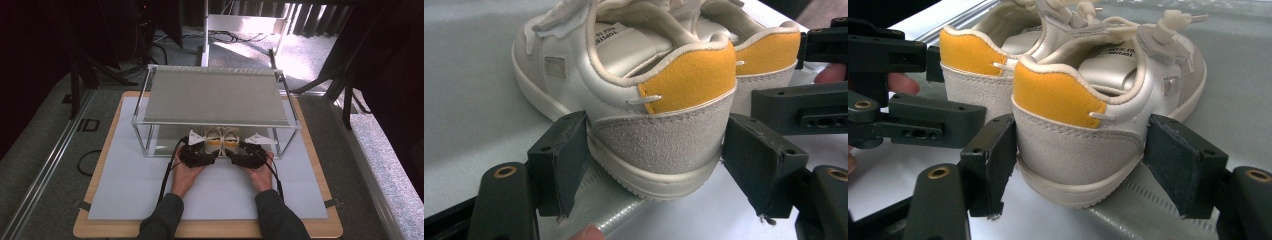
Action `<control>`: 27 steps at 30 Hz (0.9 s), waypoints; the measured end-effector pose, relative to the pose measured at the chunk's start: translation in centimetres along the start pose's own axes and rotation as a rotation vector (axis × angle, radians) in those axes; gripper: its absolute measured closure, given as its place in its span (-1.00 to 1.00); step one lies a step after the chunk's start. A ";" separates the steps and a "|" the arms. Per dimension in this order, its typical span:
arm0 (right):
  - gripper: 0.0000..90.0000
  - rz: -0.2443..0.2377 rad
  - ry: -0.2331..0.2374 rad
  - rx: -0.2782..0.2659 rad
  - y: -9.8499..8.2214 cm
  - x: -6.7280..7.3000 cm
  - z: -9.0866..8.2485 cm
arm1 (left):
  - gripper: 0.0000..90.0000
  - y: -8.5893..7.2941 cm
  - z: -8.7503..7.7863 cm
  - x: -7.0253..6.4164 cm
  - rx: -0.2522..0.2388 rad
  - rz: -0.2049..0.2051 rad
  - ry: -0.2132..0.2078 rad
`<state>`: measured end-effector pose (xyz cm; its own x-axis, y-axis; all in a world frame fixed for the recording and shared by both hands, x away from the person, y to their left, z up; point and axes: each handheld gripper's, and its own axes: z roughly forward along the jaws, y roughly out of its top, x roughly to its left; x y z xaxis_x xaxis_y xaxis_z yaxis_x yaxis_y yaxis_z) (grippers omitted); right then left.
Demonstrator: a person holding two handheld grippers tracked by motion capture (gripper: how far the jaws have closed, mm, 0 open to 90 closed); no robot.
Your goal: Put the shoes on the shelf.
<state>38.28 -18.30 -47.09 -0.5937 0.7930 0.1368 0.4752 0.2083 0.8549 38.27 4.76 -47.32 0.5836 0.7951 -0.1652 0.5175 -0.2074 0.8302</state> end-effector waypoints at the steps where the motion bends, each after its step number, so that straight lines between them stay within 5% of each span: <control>1: -0.34 0.000 -0.002 0.001 0.1 -0.1 0.1 | -0.40 0.1 0.1 0.1 0.000 -0.001 0.001; 17: -0.33 0.006 -0.026 0.015 0.8 -0.8 1.6 | -0.39 1.0 1.6 0.8 0.006 -0.016 0.041; 27: -0.33 -0.031 -0.044 0.013 0.7 -1.0 2.2 | -0.39 0.9 2.1 0.8 0.014 -0.021 0.059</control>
<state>40.65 -17.67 -47.71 -0.5790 0.8105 0.0883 0.4659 0.2401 0.8516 40.54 4.02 -47.84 0.5349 0.8315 -0.1501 0.5380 -0.1982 0.8193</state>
